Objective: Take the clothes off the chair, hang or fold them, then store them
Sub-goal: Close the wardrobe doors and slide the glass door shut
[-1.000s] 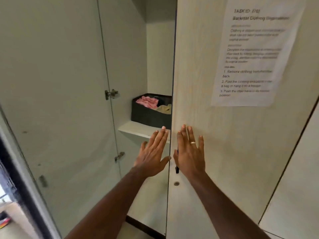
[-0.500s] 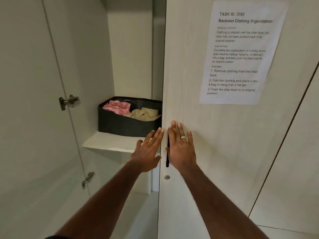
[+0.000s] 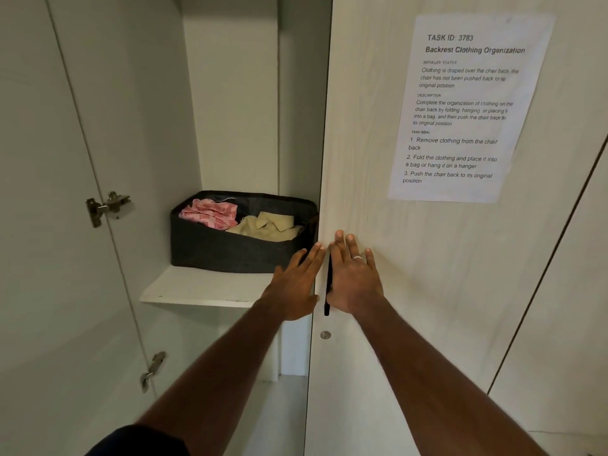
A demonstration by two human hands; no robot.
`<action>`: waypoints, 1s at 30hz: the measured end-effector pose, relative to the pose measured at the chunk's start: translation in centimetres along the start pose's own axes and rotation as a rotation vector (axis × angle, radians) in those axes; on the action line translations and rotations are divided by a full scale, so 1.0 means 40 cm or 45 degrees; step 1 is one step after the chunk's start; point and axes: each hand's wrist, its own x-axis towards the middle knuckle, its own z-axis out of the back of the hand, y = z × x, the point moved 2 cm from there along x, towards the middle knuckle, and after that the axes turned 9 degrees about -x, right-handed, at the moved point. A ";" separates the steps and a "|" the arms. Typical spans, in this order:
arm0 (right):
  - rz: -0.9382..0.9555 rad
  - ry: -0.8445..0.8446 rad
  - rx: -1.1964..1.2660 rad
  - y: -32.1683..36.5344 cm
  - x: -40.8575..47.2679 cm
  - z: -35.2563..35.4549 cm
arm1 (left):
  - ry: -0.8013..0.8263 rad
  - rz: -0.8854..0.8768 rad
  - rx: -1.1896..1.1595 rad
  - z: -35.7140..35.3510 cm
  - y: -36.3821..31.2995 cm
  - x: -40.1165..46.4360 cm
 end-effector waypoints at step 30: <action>0.948 -0.504 0.562 0.788 -0.454 0.351 | -1.021 0.701 0.324 0.414 0.155 -1.154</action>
